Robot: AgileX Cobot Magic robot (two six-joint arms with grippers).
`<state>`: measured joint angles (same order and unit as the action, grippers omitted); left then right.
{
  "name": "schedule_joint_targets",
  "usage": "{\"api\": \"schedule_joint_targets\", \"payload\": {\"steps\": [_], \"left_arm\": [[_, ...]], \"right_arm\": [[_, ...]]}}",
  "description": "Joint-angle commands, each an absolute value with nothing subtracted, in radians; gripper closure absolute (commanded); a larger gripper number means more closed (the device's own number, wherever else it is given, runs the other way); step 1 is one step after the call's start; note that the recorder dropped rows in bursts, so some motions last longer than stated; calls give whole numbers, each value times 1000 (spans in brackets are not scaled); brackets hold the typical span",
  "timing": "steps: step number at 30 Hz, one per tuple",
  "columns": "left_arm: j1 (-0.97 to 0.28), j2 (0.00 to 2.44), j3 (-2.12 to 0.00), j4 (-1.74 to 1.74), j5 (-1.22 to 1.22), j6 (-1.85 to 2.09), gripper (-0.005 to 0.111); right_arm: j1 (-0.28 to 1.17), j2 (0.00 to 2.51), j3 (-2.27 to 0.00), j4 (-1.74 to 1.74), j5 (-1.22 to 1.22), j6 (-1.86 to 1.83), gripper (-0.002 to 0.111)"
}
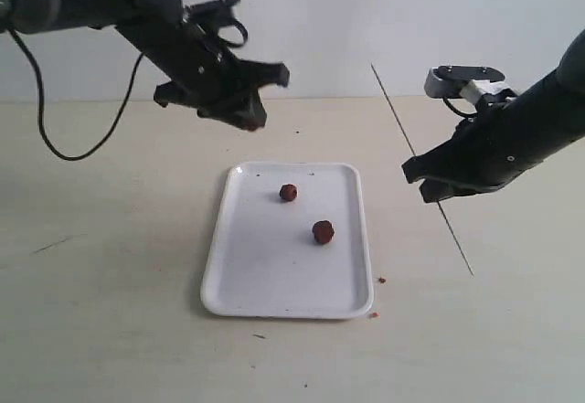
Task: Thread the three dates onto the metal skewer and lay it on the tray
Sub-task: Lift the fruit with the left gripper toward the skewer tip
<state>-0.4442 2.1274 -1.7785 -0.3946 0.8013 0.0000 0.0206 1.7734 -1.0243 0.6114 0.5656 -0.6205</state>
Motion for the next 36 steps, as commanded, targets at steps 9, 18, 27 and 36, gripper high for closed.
{"api": "schedule_joint_targets", "payload": {"steps": [9, 18, 27, 36], "left_arm": [[-347, 2110, -1783, -852, 592, 164, 82], [-374, 2118, -1783, -922, 566, 292, 82], [-406, 2123, -1783, -922, 568, 310, 82], [-411, 2131, -1781, -876, 567, 315, 82]], "right_arm": [[21, 1904, -1034, 1171, 894, -1188, 108], [35, 1933, -1034, 1286, 983, -1294, 108], [35, 1933, -1034, 1306, 988, -1318, 108], [35, 1933, -1034, 1304, 987, -1338, 108]]}}
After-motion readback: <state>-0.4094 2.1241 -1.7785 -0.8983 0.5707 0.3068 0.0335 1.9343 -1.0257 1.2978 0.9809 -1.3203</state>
